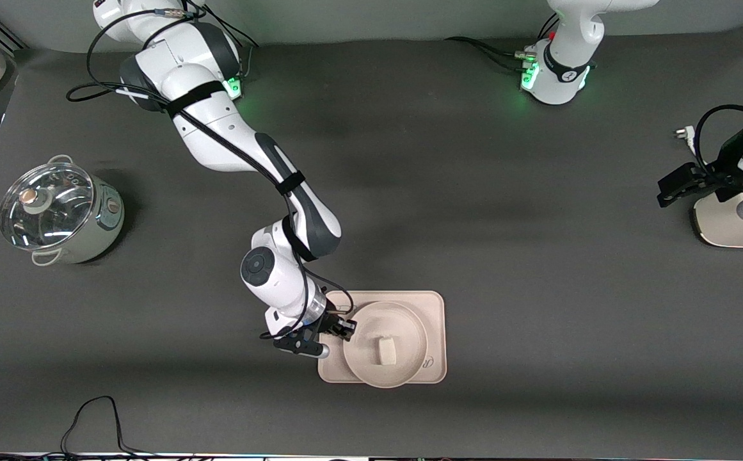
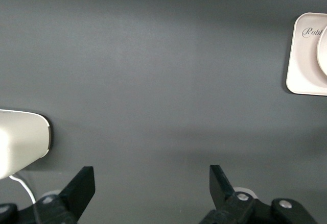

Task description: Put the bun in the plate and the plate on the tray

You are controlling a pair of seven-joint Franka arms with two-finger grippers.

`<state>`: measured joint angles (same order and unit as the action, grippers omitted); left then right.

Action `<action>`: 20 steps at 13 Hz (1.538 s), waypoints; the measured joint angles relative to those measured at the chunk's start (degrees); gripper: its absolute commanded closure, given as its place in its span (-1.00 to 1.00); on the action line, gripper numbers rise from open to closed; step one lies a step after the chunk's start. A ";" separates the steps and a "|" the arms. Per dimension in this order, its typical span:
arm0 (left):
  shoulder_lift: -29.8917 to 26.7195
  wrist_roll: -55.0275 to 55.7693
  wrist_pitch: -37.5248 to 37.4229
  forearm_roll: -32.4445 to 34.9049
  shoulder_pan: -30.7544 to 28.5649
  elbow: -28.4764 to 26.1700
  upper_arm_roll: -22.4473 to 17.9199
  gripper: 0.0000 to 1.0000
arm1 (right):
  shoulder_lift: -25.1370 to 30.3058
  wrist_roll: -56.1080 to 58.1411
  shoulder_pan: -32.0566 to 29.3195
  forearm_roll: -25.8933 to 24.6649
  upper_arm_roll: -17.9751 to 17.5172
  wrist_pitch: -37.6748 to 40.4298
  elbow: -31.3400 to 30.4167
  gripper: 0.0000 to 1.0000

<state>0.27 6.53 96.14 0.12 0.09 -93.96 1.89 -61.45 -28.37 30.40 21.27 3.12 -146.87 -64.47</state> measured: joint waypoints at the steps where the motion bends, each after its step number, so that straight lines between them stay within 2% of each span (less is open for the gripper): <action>1: 0.00 0.00 0.02 0.00 0.00 0.00 0.00 -1.00 | -0.27 0.00 0.02 0.00 -0.04 -0.27 -0.02 1.00; 3: 0.00 0.00 0.02 0.00 0.00 0.00 0.00 -1.00 | -0.59 0.00 0.08 0.00 -0.15 -0.50 -0.12 1.00; 4: 0.00 0.00 0.03 0.00 0.00 0.00 0.00 -1.00 | -0.61 0.00 0.10 0.00 -0.20 -0.50 -0.18 -0.22; 5: 0.00 0.00 0.03 0.00 0.00 0.00 0.00 -1.00 | -0.62 0.00 0.09 0.01 -0.21 -0.50 -0.20 -0.99; 10: 0.04 0.01 0.04 -0.02 0.00 0.00 0.00 -1.00 | 0.24 -0.01 0.05 0.74 -0.21 0.17 0.22 -1.00; 12: 0.04 0.02 0.04 -0.03 0.00 0.00 0.00 -1.00 | 2.28 -0.02 -0.13 0.77 0.03 5.31 0.84 -1.00; 17: 0.14 0.02 0.07 -0.04 0.00 0.00 0.00 -1.00 | 14.60 -0.02 -2.88 0.38 3.05 27.67 1.32 -1.00; 20: 0.25 0.02 0.08 -0.05 -0.01 0.00 -0.04 -1.00 | 25.84 1.63 -7.69 -3.07 3.17 37.51 -3.58 -1.00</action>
<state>0.52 6.55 96.21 0.07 0.09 -93.96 1.85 -35.61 -26.73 22.72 18.20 6.29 -109.37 -68.05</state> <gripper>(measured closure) 0.000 0.000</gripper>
